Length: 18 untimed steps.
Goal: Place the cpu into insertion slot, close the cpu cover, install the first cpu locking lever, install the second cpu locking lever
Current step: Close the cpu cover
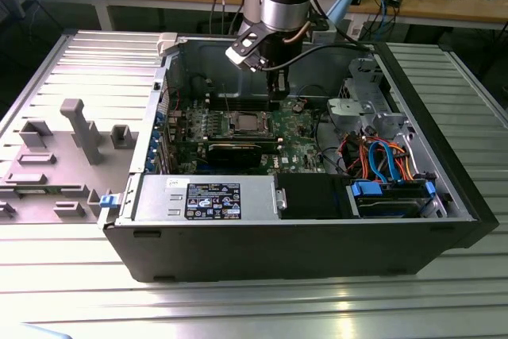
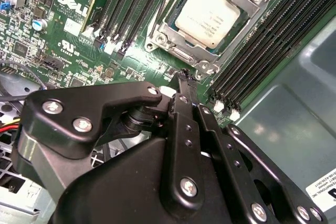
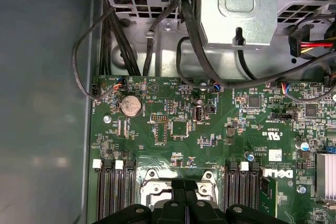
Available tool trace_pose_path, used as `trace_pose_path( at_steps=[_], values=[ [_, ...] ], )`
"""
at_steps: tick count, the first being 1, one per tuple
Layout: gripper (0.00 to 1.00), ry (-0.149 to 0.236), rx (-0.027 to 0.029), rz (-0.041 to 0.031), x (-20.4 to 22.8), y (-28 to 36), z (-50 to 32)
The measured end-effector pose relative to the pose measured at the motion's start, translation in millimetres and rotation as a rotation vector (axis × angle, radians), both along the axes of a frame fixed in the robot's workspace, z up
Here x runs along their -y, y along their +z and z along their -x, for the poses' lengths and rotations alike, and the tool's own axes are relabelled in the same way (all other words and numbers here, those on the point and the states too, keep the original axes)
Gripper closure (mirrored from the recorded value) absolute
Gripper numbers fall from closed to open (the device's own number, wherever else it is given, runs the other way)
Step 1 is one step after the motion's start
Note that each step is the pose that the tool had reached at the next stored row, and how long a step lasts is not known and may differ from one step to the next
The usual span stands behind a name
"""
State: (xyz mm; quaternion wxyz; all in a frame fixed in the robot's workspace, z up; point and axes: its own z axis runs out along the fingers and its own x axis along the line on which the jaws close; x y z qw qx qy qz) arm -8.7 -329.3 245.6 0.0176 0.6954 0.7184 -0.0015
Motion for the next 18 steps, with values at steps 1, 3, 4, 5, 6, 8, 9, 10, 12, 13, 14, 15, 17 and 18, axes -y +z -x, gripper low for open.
trace_pose_path(
  at_steps=[1,3,4,5,6,8,9,10,12,13,14,15,17,18],
  values=[
    [0.89,0.000,0.0000,-0.0001,0.0,0.0,0.2],
    [0.89,0.000,0.0001,-0.0003,0.0,-0.3,3.6],
    [0.89,0.000,-0.0001,-0.0001,0.1,-0.6,7.8],
    [0.89,0.000,0.0000,-0.0001,0.1,-2.5,15.3],
    [0.89,0.000,0.0000,-0.0001,0.1,-4.8,21.5],
    [0.89,0.000,0.0000,-0.0002,0.1,-10.5,34.6],
    [0.89,0.000,0.0000,-0.0003,0.1,-12.3,37.1],
    [0.89,0.000,0.0001,-0.0001,0.1,-14.8,40.9],
    [0.89,0.000,0.0000,-0.0003,0.1,-22.0,57.2],
    [0.89,0.000,0.0000,-0.0003,0.1,-25.1,60.5],
    [0.89,0.000,-0.0002,-0.0001,0.1,-25.4,61.5],
    [0.89,0.000,-0.0004,-0.0003,0.1,-26.2,62.9],
    [0.89,0.000,-0.0005,-0.0003,0.1,-30.2,65.5],
    [0.89,0.000,-0.0004,-0.0004,0.1,-31.9,65.9]
  ],
)
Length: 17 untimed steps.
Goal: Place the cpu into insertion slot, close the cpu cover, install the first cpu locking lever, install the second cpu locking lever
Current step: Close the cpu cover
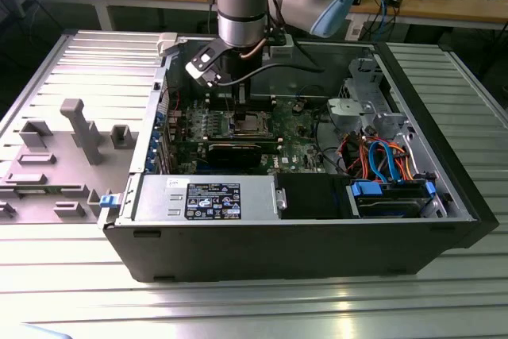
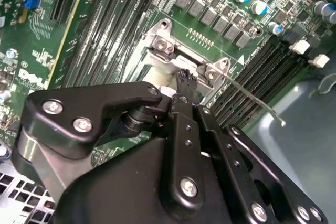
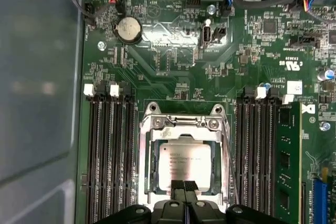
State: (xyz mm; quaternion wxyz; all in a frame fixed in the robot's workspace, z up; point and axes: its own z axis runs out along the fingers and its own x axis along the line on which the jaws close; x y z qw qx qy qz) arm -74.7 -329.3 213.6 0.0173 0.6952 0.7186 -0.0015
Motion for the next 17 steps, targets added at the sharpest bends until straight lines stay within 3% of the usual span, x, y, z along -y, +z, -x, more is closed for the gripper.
trace_pose_path(
  at_steps=[5,10,15,17],
  values=[
    [0.89,0.000,-0.0002,-0.0001,0.1,-7.6,0.8],
    [0.89,0.000,0.0000,-0.0016,0.0,-7.7,-0.7],
    [0.89,0.001,-0.0021,-0.0011,0.1,-7.4,-21.3],
    [0.89,0.001,-0.0024,-0.0011,0.1,-7.4,-22.1]
  ],
)
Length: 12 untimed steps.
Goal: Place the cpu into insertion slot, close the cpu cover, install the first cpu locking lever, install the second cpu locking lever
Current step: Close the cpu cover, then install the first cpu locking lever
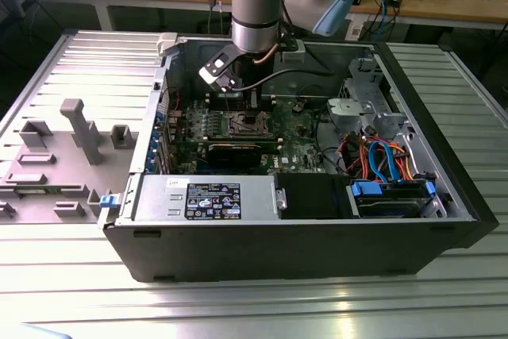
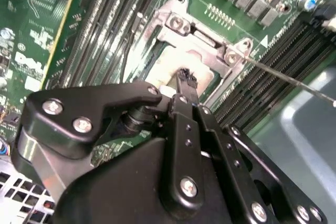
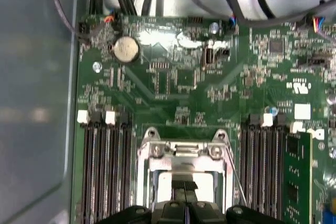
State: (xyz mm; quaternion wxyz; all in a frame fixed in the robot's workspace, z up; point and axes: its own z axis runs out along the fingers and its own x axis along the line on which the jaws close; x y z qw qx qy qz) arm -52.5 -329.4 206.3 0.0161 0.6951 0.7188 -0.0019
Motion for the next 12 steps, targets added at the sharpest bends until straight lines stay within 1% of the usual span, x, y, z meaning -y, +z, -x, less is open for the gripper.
trace_pose_path(
  at_steps=[12],
  values=[
    [0.89,0.000,0.0000,0.0000,-0.1,0.0,-0.3]
  ],
)
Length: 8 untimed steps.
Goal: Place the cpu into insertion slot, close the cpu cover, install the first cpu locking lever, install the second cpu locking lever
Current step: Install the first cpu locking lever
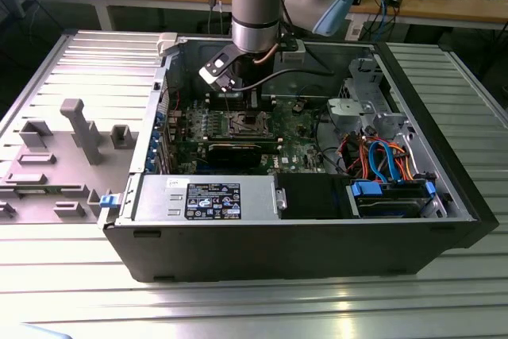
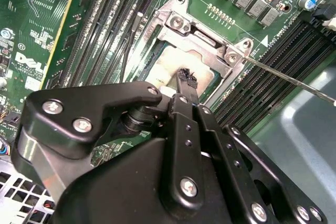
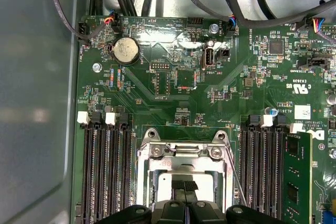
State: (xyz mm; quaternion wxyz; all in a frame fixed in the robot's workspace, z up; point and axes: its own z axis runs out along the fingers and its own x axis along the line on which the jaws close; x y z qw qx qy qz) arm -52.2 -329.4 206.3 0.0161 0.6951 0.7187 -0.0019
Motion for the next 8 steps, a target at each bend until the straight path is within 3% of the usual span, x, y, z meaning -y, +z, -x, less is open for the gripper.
trace_pose_path(
  at_steps=[8],
  values=[
    [0.89,0.000,-0.0001,-0.0002,0.0,9.4,-0.3]
  ],
)
